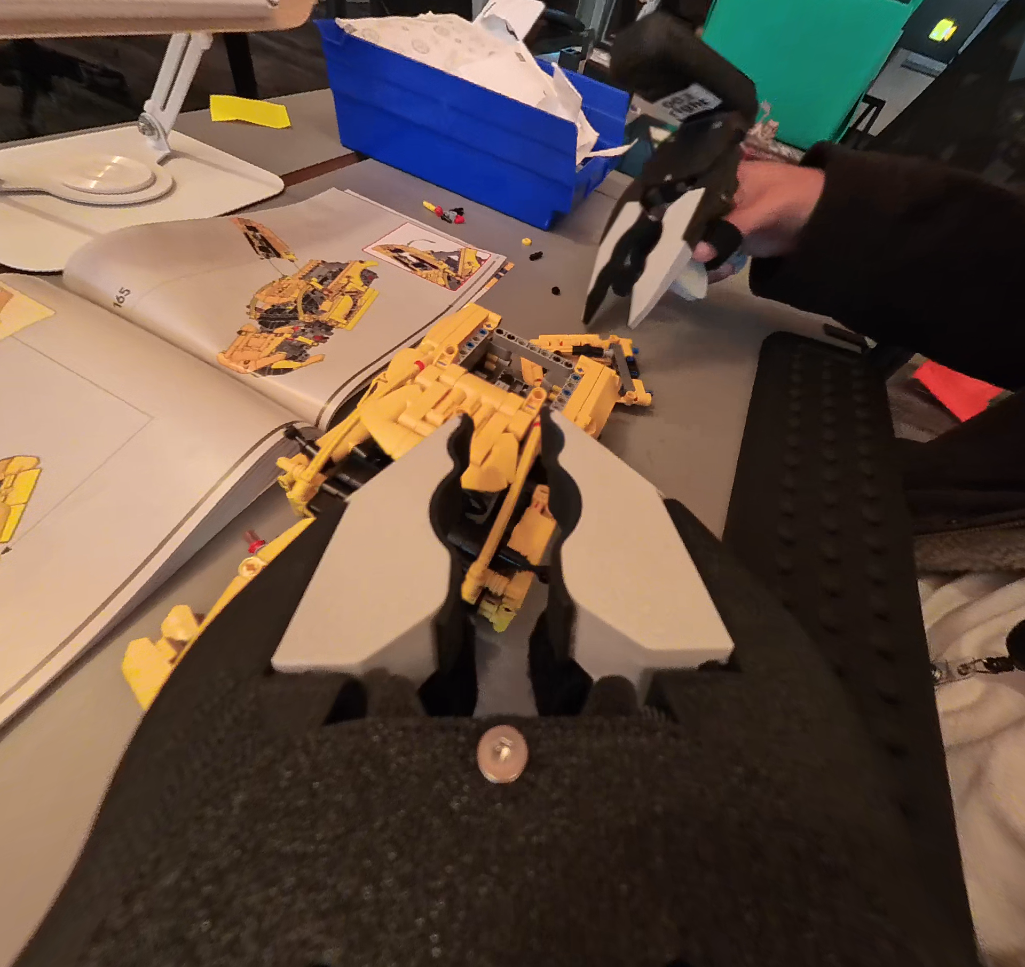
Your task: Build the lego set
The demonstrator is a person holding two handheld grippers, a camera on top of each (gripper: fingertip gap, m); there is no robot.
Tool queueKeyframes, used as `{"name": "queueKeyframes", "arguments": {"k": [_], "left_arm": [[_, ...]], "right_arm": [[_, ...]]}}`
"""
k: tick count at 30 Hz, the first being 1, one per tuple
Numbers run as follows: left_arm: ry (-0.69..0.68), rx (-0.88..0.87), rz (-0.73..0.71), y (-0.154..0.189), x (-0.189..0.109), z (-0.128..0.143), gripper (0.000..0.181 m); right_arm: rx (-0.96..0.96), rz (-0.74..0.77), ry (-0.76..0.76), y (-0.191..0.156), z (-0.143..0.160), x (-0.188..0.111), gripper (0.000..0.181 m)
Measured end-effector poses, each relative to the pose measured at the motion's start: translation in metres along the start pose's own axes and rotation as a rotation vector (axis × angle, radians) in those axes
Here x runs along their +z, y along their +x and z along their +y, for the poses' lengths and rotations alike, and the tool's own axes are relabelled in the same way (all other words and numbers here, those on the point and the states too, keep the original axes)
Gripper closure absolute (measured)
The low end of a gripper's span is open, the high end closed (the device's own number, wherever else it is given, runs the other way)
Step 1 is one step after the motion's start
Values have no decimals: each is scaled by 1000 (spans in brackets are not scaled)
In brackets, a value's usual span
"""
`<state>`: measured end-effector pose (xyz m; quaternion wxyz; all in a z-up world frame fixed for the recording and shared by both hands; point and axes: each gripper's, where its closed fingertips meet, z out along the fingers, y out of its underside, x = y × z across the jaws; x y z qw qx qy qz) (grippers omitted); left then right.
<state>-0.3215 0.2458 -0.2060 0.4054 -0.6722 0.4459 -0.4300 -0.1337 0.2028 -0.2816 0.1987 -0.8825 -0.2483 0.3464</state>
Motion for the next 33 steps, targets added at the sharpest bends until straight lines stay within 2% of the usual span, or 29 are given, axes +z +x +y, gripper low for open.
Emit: {"name": "queueKeyframes", "arguments": {"k": [3,6,7,11,13,15,19,22,25,28,33], "left_arm": [[15,10,-9,9,-1,-5,157],[42,-24,-25,23,-2,-10,157],[44,-38,-30,29,-1,-10,157],[41,-106,-11,53,6,-6,155],[45,-138,22,65,12,-4,153],[47,-170,52,75,20,-2,151],[57,-224,115,92,40,-6,139],[129,-251,167,110,48,-28,131],[192,-248,131,113,47,-49,128],[203,-264,47,96,40,-52,130],[157,-321,97,94,33,-42,161]], "right_arm": [[-18,79,-120,2,-2,14,133],[-81,234,-220,4,-4,26,143],[-106,311,-248,9,-3,26,152],[-70,440,-264,13,2,18,156],[-84,498,-192,18,1,3,156],[-75,519,-28,14,-12,-18,157],[-131,321,474,-43,-73,-51,157],[-184,187,764,-90,-108,-55,157],[-274,210,854,-113,-118,-36,157],[-385,210,868,-134,-123,-24,157],[-551,197,798,-154,-128,-10,157]]}}
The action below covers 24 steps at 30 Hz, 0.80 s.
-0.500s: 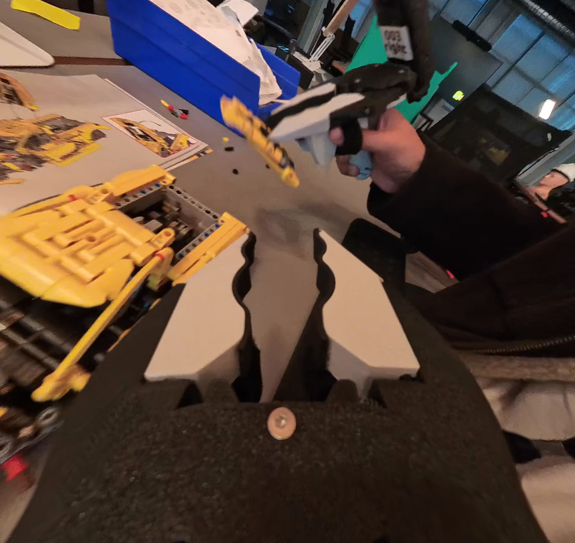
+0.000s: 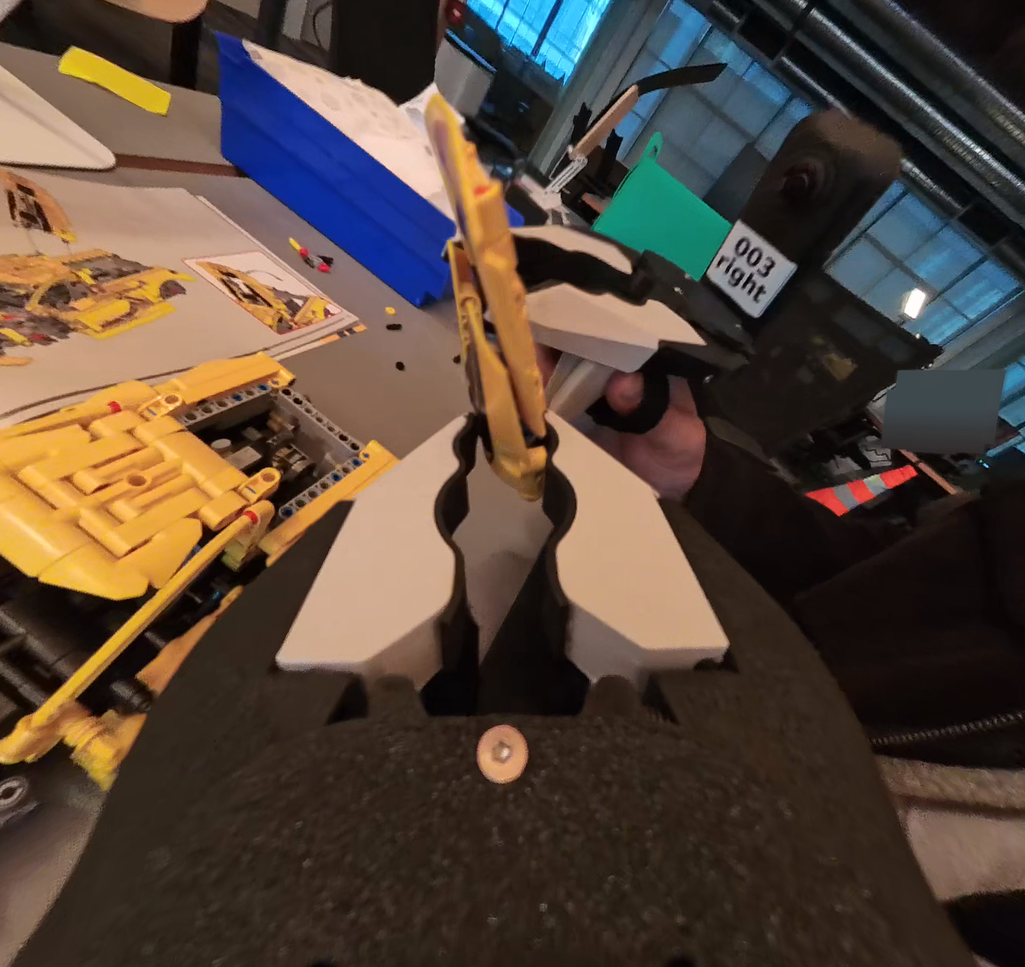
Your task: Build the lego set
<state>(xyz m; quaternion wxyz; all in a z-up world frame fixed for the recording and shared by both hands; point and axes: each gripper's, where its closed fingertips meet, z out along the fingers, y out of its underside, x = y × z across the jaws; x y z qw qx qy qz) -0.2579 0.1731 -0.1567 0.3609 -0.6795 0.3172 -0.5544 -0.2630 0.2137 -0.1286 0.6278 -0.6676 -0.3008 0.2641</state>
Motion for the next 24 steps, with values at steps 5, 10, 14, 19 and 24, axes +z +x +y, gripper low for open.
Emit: {"name": "queueKeyframes", "arguments": {"k": [5,10,14,19,24], "left_arm": [[-49,29,-124,-25,-11,7,165],[-3,43,-411,-80,-54,-5,165],[-56,206,-683,-102,-66,-10,166],[-202,533,-976,-108,-46,-12,165],[-295,724,-1062,-103,-29,-9,165]], "right_arm": [[-37,-124,-39,-5,3,13,154],[-17,-302,-181,36,26,10,153],[122,-546,-308,22,43,21,129],[240,-450,-215,1,43,35,93],[303,-329,-153,3,37,43,72]]}}
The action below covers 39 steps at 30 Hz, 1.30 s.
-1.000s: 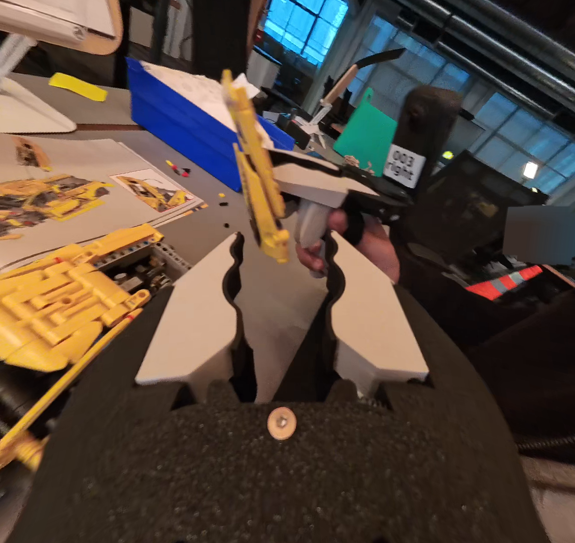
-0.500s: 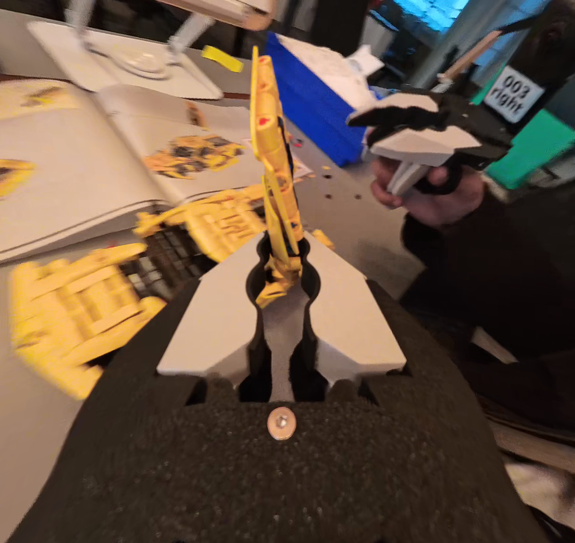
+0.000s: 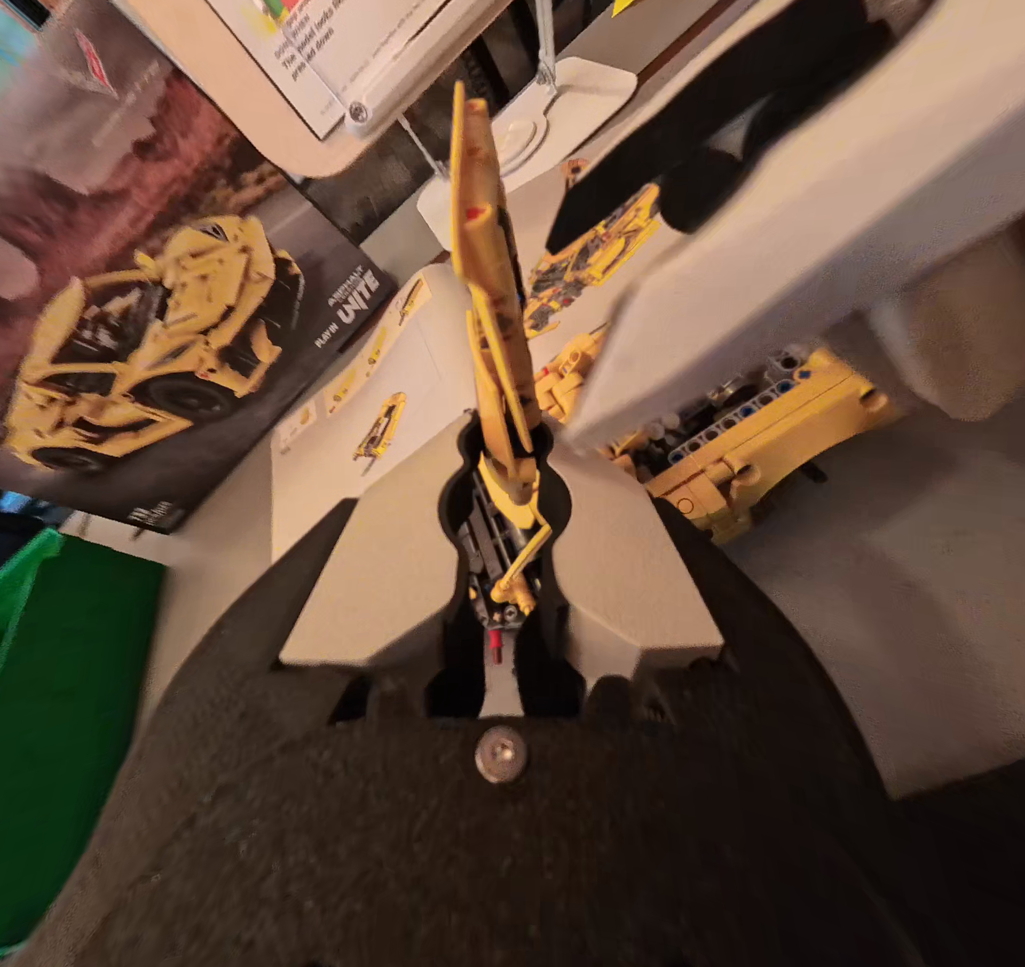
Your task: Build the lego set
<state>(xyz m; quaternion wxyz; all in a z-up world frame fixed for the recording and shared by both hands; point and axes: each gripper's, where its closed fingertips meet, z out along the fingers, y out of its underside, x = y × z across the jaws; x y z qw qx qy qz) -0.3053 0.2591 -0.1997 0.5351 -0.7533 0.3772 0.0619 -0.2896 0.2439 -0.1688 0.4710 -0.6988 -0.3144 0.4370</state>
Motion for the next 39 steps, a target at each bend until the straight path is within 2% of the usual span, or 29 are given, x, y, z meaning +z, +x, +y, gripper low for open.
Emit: {"name": "queueKeyframes", "arguments": {"k": [5,9,16,20,24,26,28,29,32,35,37,39], "left_arm": [[40,100,-22,7,-8,-13,165],[88,193,-80,7,-17,-24,164],[180,139,46,5,-40,-16,158],[231,253,50,-7,-38,-6,149],[332,381,64,-5,-35,-16,146],[386,399,60,-4,-39,-23,146],[438,418,41,-4,-44,-29,163],[464,439,9,-5,-46,-31,163],[506,510,-81,-11,-46,-36,164],[529,568,-109,-15,-43,-39,164],[547,562,-103,-13,-43,-43,165],[553,526,-91,-10,-41,-47,164]], "right_arm": [[47,-40,60,-10,-4,7,89],[5,-39,136,-15,-15,5,93],[235,-234,181,-13,-21,-2,94],[413,-414,155,-28,-27,-2,94],[513,-544,109,-47,-25,5,93],[495,-518,94,-49,-21,11,94],[490,-518,104,-50,-24,12,94],[472,-519,111,-52,-26,11,94],[264,-440,104,-51,-25,11,94],[46,-336,39,-48,-12,16,81],[55,-302,119,-44,-24,18,86],[105,-342,177,-46,-32,17,92]]}}
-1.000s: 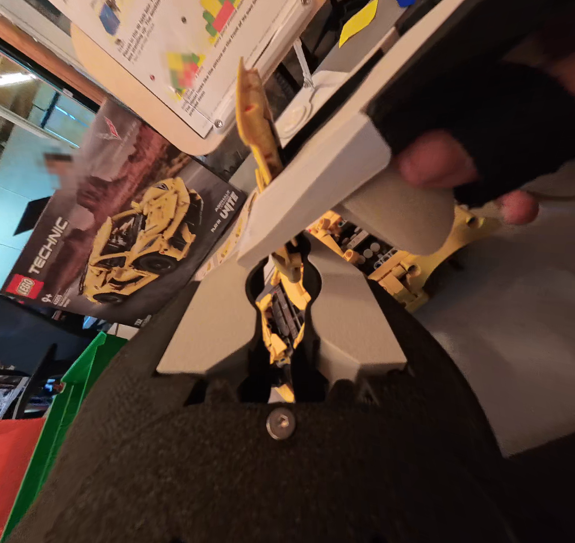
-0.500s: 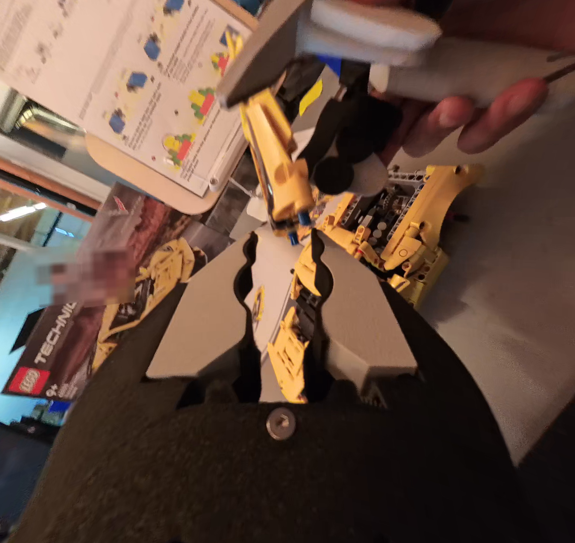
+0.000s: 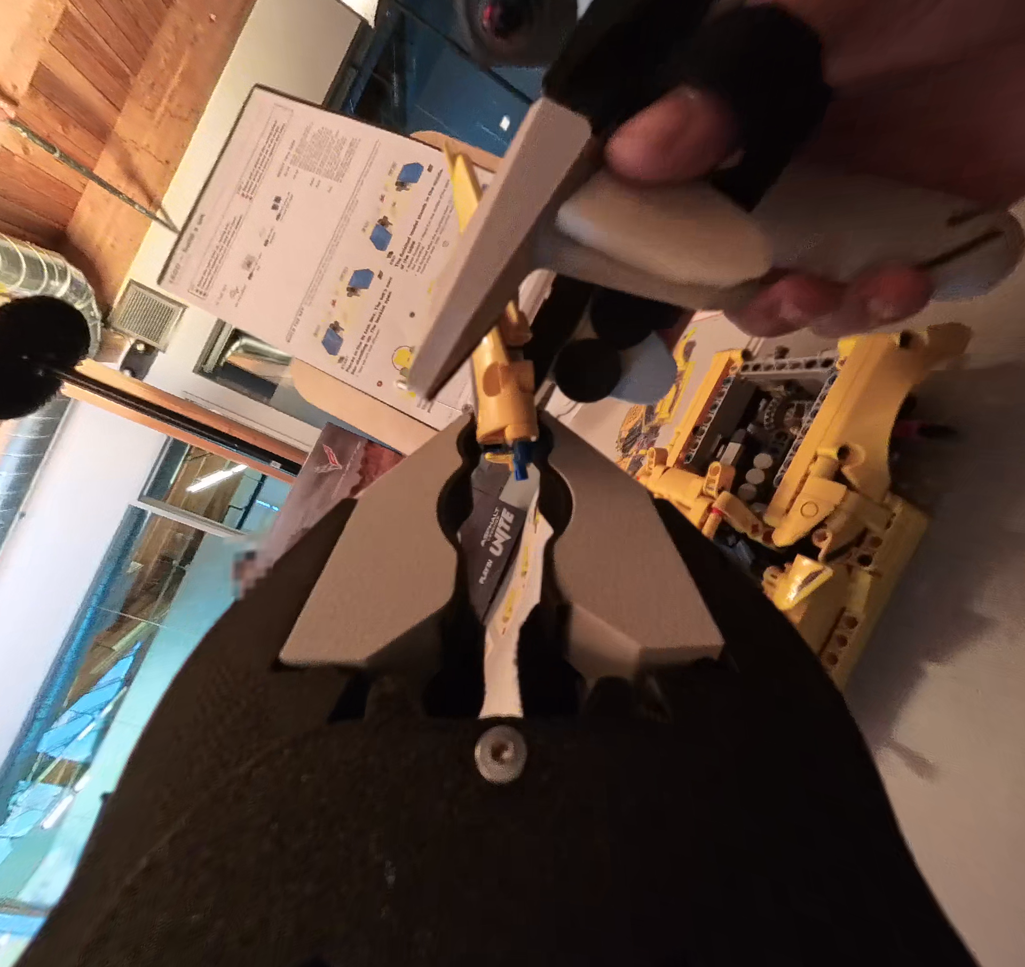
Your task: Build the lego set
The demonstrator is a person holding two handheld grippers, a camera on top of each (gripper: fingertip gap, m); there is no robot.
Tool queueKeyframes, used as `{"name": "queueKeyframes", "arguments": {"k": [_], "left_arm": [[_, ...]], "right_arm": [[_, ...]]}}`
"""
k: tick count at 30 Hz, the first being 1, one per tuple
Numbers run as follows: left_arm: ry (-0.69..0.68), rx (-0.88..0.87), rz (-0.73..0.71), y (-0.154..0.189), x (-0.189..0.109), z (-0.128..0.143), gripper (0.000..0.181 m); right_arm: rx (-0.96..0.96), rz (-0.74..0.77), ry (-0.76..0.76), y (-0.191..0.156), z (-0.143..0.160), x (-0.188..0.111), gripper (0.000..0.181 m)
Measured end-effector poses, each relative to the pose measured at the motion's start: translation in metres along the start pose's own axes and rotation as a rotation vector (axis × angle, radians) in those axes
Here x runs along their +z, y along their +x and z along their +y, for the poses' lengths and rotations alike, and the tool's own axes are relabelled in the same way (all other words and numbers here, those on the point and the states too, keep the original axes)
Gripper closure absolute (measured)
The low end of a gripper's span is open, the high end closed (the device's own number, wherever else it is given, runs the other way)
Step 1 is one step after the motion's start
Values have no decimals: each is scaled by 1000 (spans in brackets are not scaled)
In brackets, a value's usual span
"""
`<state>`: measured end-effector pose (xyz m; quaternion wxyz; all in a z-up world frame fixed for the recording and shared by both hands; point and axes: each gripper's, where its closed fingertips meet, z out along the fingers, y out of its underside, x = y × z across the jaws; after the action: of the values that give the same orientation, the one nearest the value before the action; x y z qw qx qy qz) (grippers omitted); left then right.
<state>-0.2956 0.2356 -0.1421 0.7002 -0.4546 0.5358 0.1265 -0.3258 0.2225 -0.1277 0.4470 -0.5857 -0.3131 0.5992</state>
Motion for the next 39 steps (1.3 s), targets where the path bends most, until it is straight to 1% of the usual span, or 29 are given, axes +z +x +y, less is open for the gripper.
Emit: {"name": "queueKeyframes", "arguments": {"k": [2,4,5,6,7,8,9,10,12,13,14,16,18,19,21,23,27,33,36,39], "left_arm": [[-5,-32,11,2,5,0,164],[-42,-68,74,10,12,8,164],[-48,-98,117,16,13,12,164],[-41,-139,183,24,11,16,163],[-53,-190,270,34,10,24,162],[-79,-262,361,43,8,34,162],[-78,-367,451,49,5,40,158],[-64,-495,542,51,3,42,149],[-67,-724,731,53,3,47,120],[-65,-795,795,52,5,50,113],[-62,-828,832,51,7,53,107],[-70,-816,853,55,11,59,106],[-60,-785,865,63,9,56,107],[-63,-761,861,67,8,55,107],[-83,-695,826,74,9,61,107],[-88,-674,787,75,12,65,108],[-82,-719,767,71,14,66,115],[-54,-847,804,62,13,63,115],[-12,-933,841,56,12,50,115],[55,-1035,871,46,11,27,114]], "right_arm": [[5,30,18,6,-2,-3,94],[-5,94,-54,19,5,-9,94],[-14,115,-67,24,4,-15,94],[-29,142,-68,31,-2,-25,94],[-62,181,-100,41,-4,-36,95],[-119,235,-177,54,0,-48,95],[-181,290,-255,68,6,-59,95],[-228,321,-310,77,11,-66,95],[-255,312,-385,84,23,-65,95],[-259,297,-416,85,29,-61,95],[-277,278,-427,84,32,-56,95],[-335,265,-435,85,38,-49,95],[-357,277,-495,89,47,-47,95],[-348,265,-499,86,48,-44,95],[-342,263,-520,84,51,-41,95],[-348,272,-558,87,57,-42,95],[-314,291,-615,92,64,-48,95],[-337,286,-683,92,62,-41,95],[-361,298,-779,92,64,-42,95],[-449,331,-856,92,64,-38,95]]}}
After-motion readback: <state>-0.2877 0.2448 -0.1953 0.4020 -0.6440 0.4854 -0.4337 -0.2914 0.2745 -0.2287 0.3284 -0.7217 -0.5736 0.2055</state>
